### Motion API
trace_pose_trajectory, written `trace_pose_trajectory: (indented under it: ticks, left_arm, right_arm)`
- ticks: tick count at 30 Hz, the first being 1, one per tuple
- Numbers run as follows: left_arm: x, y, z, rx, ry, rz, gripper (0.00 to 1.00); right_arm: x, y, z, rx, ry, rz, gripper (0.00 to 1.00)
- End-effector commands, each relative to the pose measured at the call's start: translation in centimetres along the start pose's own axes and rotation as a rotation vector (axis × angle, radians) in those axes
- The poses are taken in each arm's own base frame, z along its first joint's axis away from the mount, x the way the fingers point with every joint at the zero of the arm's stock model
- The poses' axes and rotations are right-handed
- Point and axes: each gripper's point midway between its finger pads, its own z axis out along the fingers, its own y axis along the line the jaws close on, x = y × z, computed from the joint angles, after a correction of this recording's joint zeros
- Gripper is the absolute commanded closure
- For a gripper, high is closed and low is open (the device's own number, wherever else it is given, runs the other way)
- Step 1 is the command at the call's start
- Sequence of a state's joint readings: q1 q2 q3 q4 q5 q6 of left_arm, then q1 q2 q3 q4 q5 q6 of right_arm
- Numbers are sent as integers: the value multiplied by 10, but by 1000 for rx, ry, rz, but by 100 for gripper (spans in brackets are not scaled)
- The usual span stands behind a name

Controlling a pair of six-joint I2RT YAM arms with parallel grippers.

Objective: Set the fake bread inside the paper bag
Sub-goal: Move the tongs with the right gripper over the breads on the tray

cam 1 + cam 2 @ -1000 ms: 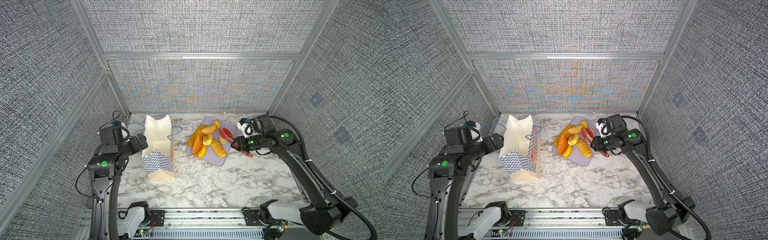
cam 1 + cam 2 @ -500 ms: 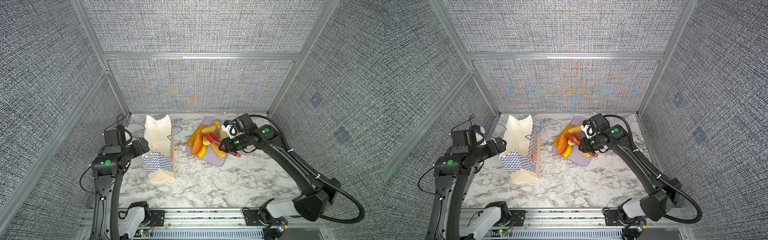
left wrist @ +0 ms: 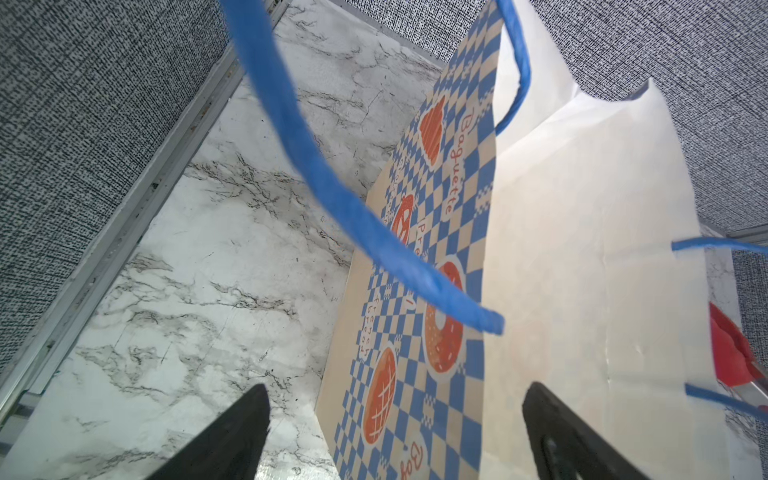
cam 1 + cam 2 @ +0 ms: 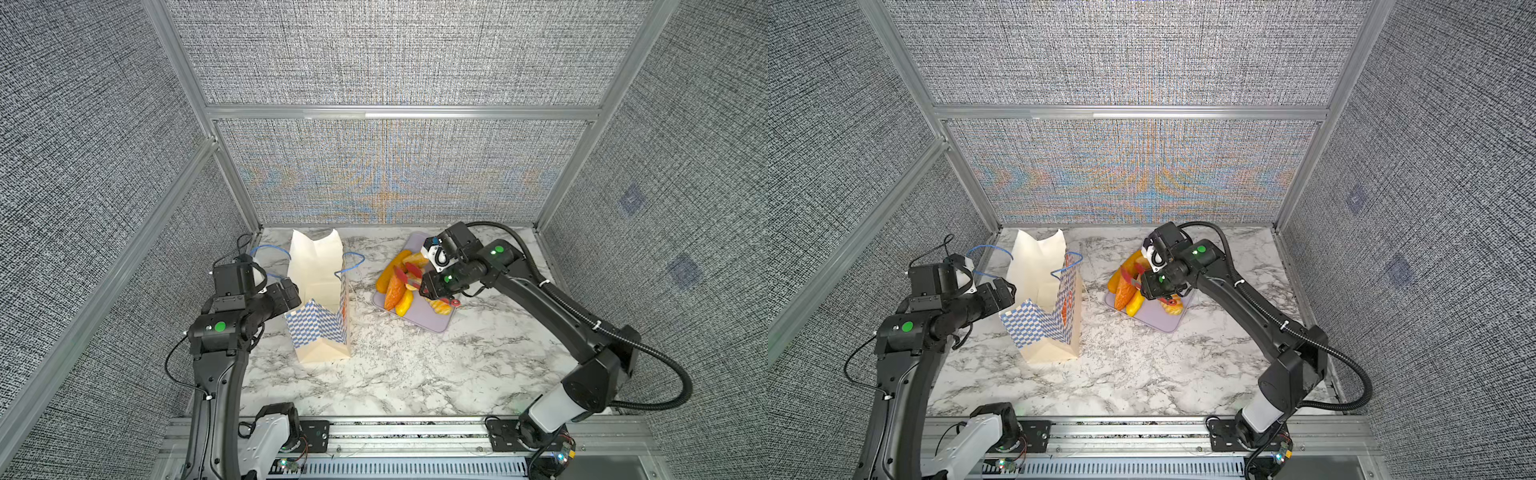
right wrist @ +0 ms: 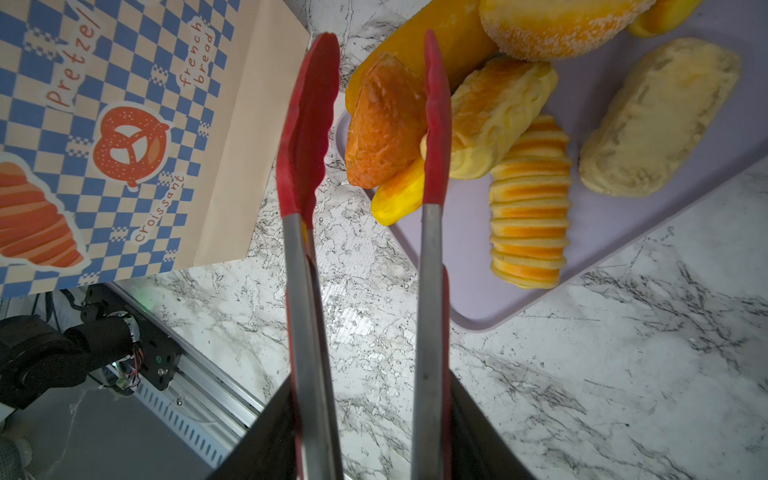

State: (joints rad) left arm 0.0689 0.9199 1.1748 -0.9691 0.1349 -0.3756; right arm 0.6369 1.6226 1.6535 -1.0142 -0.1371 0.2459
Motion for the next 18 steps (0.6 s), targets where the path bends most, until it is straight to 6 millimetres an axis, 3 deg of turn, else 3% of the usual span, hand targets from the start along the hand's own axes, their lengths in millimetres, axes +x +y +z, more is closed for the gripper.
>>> trace_pose_trajectory:
  ticks: [1, 10, 18]
  left_arm:
    - [-3, -4, 1, 22, -16, -8, 4]
    - [-3, -2, 2, 18, -16, -5, 5]
    - [-3, -4, 11, 26, 12, 12, 26]
  right_arm:
    - [-3, -3, 2, 44, 1, -28, 46]
    - [-6, -4, 14, 85, 31, -50, 42]
    - [-8, -3, 19, 87, 36, -54, 41]
